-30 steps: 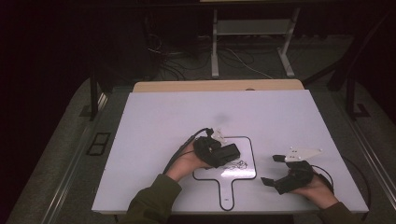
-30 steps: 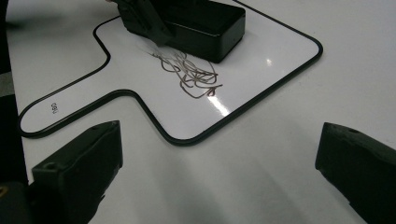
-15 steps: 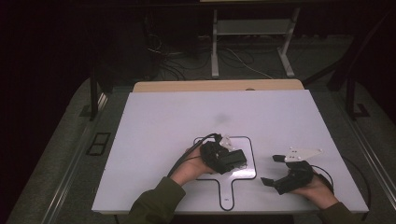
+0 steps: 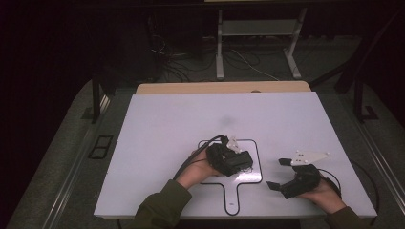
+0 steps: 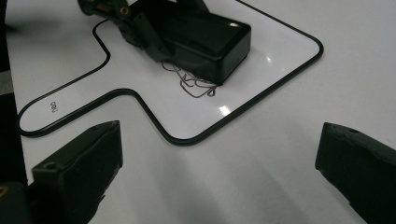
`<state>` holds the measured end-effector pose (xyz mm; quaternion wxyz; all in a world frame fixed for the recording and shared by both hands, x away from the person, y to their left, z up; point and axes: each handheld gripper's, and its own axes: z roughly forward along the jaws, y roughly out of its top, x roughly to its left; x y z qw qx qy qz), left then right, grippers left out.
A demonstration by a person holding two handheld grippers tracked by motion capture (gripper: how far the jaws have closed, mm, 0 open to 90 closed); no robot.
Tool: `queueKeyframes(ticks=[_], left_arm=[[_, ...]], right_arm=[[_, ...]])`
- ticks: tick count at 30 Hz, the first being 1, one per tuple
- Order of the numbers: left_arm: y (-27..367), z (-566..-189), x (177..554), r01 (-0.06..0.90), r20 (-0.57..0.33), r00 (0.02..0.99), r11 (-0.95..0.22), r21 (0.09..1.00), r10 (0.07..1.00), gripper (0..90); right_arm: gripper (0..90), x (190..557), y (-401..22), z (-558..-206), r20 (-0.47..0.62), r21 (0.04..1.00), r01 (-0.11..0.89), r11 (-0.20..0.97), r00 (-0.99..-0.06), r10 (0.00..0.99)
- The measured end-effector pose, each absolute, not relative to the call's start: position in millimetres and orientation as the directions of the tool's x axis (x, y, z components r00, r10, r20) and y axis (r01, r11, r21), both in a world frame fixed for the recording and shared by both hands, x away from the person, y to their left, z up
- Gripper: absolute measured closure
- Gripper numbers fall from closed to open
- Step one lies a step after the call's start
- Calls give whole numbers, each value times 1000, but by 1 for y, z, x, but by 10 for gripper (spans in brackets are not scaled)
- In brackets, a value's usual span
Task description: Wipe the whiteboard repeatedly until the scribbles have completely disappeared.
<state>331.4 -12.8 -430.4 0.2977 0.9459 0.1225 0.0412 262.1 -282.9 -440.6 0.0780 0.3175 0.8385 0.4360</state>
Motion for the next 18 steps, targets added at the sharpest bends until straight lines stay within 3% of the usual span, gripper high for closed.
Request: queueKeyframes(ticks=[4,18], left_arm=[[-17,-430,325,181,3,975,-805,565,221,394],[-16,-430,357,219,12,962,-794,568,274,394]], right_arm=[[0,262,-283,-441,146,780,465,419,-787,600],[0,262,-283,-441,145,778,466,421,-786,601]])
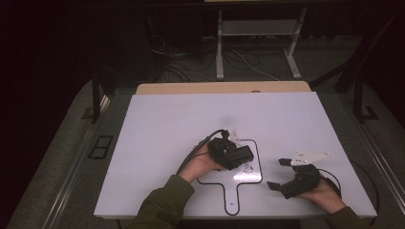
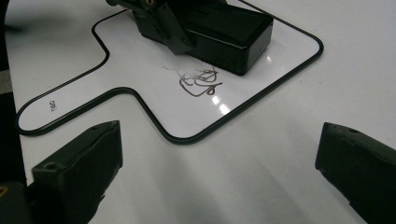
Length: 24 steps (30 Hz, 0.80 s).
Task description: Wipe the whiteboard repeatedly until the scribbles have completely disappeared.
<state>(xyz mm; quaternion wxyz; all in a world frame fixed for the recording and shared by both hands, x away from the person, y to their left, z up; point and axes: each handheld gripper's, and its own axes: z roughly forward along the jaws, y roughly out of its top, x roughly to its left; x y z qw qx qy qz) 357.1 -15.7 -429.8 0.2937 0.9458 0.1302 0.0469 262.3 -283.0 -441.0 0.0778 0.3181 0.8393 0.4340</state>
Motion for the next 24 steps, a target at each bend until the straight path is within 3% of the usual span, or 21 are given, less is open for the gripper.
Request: queueKeyframes(ticks=[9,13,24], left_arm=[[-33,-430,330,186,-20,977,-803,566,212,394],[-37,-429,334,148,10,983,-815,561,185,394],[-41,-431,360,211,16,963,-791,575,268,394]], right_arm=[[0,262,-283,-441,143,780,463,422,-787,600],[0,262,-283,-441,142,779,463,422,-787,600],[0,262,-283,-441,143,778,463,424,-788,598]])
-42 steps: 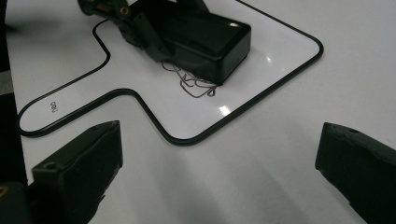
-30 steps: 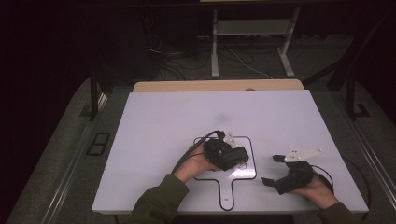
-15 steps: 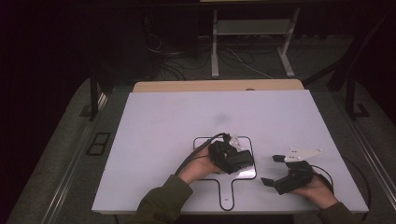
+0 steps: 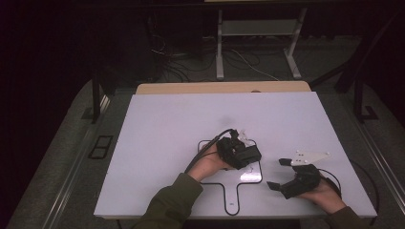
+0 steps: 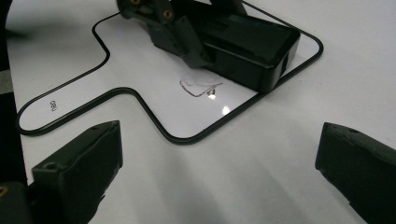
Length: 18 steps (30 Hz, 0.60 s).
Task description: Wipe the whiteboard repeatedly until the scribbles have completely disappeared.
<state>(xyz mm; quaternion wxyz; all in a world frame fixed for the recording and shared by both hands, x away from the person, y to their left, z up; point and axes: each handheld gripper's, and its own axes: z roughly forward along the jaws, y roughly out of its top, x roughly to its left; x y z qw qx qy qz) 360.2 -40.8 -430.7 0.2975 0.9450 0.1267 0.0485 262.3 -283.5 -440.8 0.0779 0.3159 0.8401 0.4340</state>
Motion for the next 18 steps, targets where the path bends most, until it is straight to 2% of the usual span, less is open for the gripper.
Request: queueKeyframes(ticks=[5,10,15,18], left_arm=[[-45,-430,351,193,12,970,-799,570,243,394],[-52,-428,338,139,8,985,-826,546,171,394],[-54,-431,344,171,0,978,-798,578,209,394],[-54,-431,352,170,11,977,-806,567,214,393]], right_arm=[[0,262,-284,-441,148,779,466,420,-788,598],[0,262,-284,-440,146,782,462,420,-790,596],[0,261,-283,-440,144,780,462,422,-789,597],[0,261,-282,-440,153,775,471,420,-786,599]])
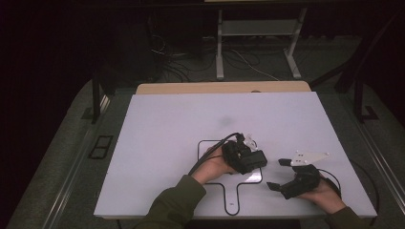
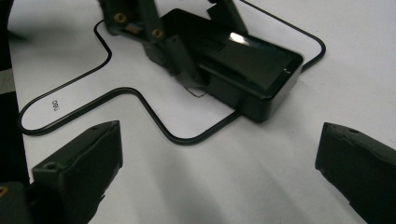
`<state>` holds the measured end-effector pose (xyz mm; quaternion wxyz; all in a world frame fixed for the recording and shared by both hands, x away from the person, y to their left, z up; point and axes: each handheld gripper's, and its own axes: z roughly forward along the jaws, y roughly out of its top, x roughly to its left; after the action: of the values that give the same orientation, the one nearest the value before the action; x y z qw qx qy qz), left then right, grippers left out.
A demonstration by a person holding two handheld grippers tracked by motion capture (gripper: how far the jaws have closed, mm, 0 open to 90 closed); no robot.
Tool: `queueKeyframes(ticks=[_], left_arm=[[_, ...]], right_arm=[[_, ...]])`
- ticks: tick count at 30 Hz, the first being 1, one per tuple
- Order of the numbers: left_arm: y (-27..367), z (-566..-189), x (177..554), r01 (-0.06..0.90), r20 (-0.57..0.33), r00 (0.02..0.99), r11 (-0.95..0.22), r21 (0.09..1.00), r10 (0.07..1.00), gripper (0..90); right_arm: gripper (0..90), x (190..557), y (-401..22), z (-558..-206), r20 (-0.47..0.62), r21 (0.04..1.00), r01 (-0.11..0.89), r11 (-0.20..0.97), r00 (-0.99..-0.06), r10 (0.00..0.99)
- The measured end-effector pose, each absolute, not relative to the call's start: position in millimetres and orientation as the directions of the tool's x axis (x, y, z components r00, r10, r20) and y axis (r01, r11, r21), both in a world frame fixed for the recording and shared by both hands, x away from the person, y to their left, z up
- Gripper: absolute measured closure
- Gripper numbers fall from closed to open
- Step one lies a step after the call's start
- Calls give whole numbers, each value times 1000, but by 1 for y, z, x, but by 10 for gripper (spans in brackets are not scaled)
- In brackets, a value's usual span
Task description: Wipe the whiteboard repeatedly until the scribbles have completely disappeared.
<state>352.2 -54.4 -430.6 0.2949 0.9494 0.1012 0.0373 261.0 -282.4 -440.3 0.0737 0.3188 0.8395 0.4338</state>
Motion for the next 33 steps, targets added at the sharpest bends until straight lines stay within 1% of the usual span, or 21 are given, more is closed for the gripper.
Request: queueKeyframes(ticks=[1,7,10,11,12,14,15,19,21,22,23,24,27,30,33], left_arm=[[-55,-432,353,190,2,972,-791,581,235,393],[-53,-432,357,200,-27,973,-784,588,228,384],[-54,-432,357,210,-44,972,-771,602,231,354],[-55,-433,356,211,-42,971,-767,606,234,358],[-55,-433,356,204,-37,973,-770,605,228,388],[-58,-433,353,211,-43,971,-760,614,235,390],[-58,-432,353,191,-33,976,-776,601,214,391],[-64,-432,342,163,-26,983,-788,594,184,392],[-66,-431,340,142,-2,985,-800,583,174,393],[-66,-431,340,149,7,982,-794,590,190,393],[-65,-430,342,133,30,983,-810,572,183,394],[-65,-431,344,145,33,979,-799,584,202,394],[-62,-431,350,156,57,971,-798,581,231,395],[-61,-431,351,159,53,971,-798,581,232,395],[-62,-429,344,140,54,977,-812,566,206,395]], right_arm=[[0,262,-283,-440,148,778,466,420,-787,599],[0,262,-284,-440,150,780,464,420,-790,595],[0,262,-284,-440,149,780,463,421,-791,593],[0,262,-284,-440,148,782,460,420,-792,593],[0,262,-284,-440,150,782,463,419,-791,593],[0,262,-284,-440,149,782,462,419,-791,593],[0,262,-284,-440,150,782,462,418,-791,593],[0,262,-284,-440,154,779,467,417,-789,595],[0,262,-284,-440,148,784,461,416,-789,596],[0,262,-284,-440,148,783,462,416,-789,596],[0,262,-284,-440,148,783,461,416,-789,596],[0,262,-284,-440,148,783,462,417,-789,596],[0,260,-284,-439,159,778,473,413,-785,599],[0,261,-284,-439,159,779,472,413,-786,598],[0,261,-284,-439,158,780,471,413,-786,598]])
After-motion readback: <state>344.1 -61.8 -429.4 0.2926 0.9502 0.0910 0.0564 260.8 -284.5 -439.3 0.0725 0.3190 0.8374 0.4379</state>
